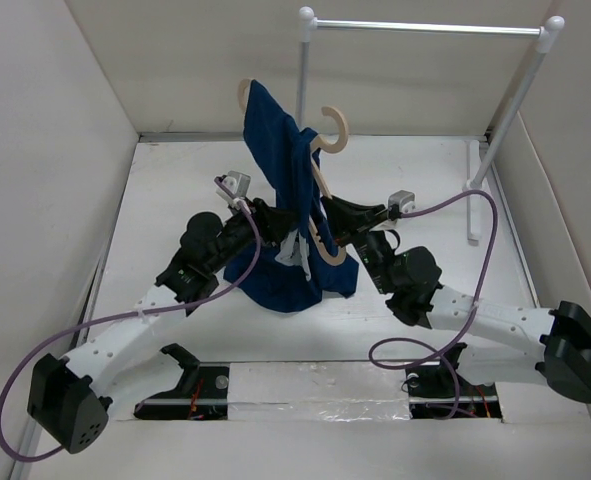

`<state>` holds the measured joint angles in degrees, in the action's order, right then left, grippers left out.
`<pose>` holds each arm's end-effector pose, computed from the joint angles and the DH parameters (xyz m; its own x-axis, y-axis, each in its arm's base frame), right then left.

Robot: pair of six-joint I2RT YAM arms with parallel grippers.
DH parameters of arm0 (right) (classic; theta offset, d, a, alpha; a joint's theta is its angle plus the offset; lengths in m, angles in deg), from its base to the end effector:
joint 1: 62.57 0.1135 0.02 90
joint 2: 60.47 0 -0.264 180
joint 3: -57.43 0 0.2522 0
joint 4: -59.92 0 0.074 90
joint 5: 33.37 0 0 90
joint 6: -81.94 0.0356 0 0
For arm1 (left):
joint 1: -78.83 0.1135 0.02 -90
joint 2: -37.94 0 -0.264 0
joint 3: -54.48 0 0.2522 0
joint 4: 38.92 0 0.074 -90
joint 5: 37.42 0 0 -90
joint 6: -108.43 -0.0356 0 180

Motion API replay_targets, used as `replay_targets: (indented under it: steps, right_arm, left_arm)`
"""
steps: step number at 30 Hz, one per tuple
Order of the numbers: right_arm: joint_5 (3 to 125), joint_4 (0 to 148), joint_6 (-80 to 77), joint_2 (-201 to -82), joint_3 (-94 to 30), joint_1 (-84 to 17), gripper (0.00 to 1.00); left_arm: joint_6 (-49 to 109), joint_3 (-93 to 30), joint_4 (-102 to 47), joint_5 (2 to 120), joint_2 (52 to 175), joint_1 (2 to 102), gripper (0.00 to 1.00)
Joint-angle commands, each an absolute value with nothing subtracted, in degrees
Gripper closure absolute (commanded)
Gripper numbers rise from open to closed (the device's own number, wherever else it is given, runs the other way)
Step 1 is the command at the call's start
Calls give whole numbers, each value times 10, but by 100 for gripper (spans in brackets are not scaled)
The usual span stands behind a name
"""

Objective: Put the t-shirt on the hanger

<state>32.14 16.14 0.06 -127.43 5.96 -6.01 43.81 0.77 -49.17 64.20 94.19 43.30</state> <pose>0.1520 0.2033 0.3395 0.1797 0.5054 -0.8440 -0.5895 0.7421 0.3189 0.1856 -0.1413 0.3364 -0.2150 -0.3624 -0.9069 0.7078 0.5820 -0.4003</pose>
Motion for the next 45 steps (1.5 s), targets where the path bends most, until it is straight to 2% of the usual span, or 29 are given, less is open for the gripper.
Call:
replay_targets:
  steps: [1,5,8,12,16,20,25,40,43,45]
  right_arm:
    - [312,80,-5,-1246,52,-58,100]
    - [321,99,16,-1238,73,-58,100]
    - [333,115,28,-1233,83,-58,100]
    - [351,129,45,-1223,94,-58,100]
    - [358,135,66,-1208,111,-58,100]
    - [369,150,71,-1188,119,-58,100]
    - [381,164,78,-1166,119,-58,100]
    - [391,187,81,-1197,103,-53,100]
    - [398,188,81,-1204,94,-53,100]
    - [398,194,77,-1211,87,-53,100]
  left_arm:
    - [458,-30,-472,613,898,432,63]
    - [486,-63,-457,599,887,432,60]
    - [507,-88,-463,612,894,432,52]
    - [525,-129,-492,635,924,432,47]
    - [546,-175,-489,596,969,432,42]
    - [571,-187,-481,501,990,432,42]
    - [596,-200,-492,449,1016,432,41]
    - [620,-187,-565,497,1064,432,40]
    - [620,-200,-552,497,1078,432,44]
    - [625,-200,-563,505,1082,432,51]
